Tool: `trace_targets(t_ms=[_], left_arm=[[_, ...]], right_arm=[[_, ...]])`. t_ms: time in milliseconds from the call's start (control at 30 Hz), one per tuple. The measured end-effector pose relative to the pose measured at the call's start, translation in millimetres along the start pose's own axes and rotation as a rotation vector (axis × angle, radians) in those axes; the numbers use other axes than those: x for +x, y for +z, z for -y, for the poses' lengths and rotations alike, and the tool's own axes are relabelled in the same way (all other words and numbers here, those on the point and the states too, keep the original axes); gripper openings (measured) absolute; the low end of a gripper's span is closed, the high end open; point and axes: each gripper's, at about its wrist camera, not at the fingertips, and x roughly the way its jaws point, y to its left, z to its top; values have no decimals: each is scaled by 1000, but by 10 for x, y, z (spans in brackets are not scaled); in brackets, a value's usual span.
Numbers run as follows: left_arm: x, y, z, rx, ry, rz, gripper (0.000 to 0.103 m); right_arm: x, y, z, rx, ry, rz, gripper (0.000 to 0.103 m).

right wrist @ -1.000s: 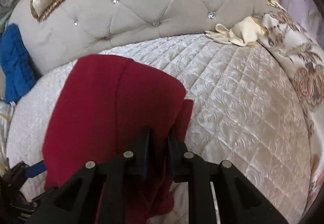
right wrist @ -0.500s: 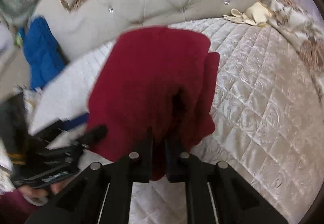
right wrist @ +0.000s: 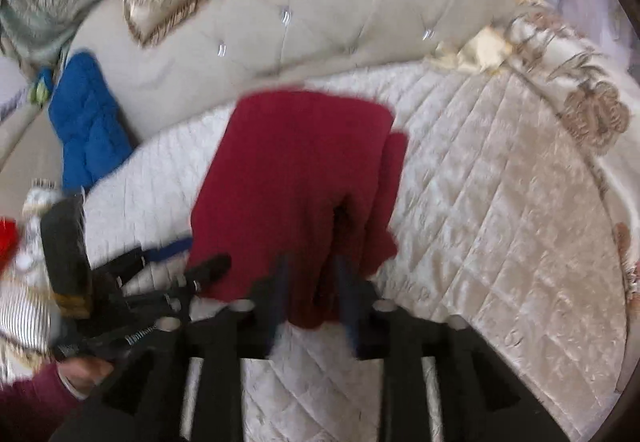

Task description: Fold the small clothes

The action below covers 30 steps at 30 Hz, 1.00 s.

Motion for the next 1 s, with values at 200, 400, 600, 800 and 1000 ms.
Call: trace_targets(t_ms=[200, 400, 600, 800, 1000], left_arm=[[-12, 10, -4, -2, -3, 0, 41], [-147, 87, -145, -65, -87, 25, 41], [-20, 289, -382, -190, -152, 18, 41], [297, 428, -507, -274, -211, -58, 50], [576, 451, -542, -320, -256, -94, 56]], right_arm=[[563, 264, 148, 102, 24, -63, 63], [625, 166, 317, 44, 16, -72, 20], [663, 94, 377, 42, 22, -63, 24], [731, 219, 597, 149, 66, 11, 88], [1197, 257, 747, 218, 212, -38, 88]])
